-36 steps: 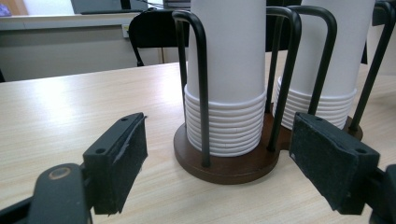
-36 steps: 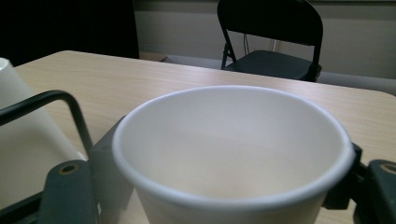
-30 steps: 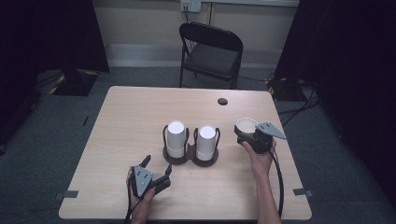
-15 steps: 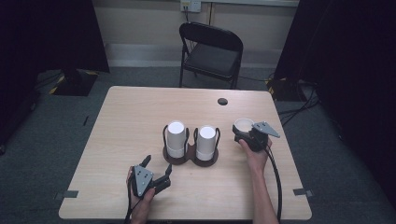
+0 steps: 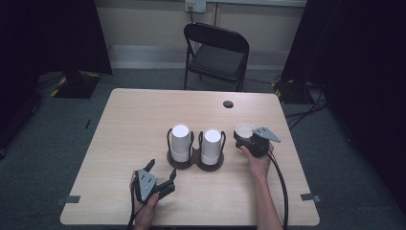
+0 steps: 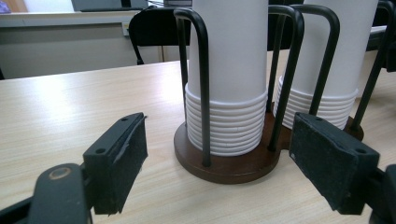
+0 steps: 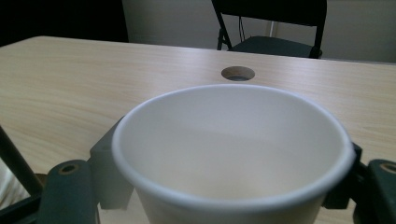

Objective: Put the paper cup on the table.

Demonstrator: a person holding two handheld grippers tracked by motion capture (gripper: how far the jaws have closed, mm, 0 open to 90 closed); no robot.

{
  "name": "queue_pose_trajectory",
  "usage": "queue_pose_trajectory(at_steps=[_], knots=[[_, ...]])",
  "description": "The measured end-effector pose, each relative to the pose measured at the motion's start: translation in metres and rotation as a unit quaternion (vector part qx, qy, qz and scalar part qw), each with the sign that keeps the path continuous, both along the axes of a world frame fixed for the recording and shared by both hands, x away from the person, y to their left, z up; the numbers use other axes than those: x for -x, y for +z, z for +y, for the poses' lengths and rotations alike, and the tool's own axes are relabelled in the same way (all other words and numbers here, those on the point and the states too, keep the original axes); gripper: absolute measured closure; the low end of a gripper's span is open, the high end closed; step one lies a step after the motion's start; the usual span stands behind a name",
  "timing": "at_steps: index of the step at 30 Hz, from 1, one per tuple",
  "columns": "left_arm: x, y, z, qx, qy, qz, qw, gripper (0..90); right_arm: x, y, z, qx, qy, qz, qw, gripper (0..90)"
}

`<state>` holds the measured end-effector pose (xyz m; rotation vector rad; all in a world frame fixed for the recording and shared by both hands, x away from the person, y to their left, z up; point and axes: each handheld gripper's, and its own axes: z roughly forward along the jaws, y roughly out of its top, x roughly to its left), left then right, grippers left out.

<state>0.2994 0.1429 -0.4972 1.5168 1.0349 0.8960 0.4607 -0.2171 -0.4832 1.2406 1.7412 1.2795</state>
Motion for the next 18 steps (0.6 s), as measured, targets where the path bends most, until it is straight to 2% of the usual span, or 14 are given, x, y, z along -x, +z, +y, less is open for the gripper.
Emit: queue_pose_trajectory(at_steps=[6, 12, 18], knots=[[0.001, 0.000, 0.001, 0.006, -0.001, -0.005, 1.0000, 19.4, 0.009, -0.002, 0.000, 0.000, 0.002, 0.011, 0.9999, 23.6], [0.002, -0.001, 0.001, 0.007, 0.000, -0.010, 0.9999, 19.4, 0.013, -0.005, 0.001, -0.002, 0.000, 0.009, 1.0000, 23.6], [0.002, -0.001, 0.001, 0.010, 0.000, -0.011, 0.9999, 19.4, 0.012, -0.004, 0.001, -0.011, 0.000, 0.029, 0.9995, 21.6]])
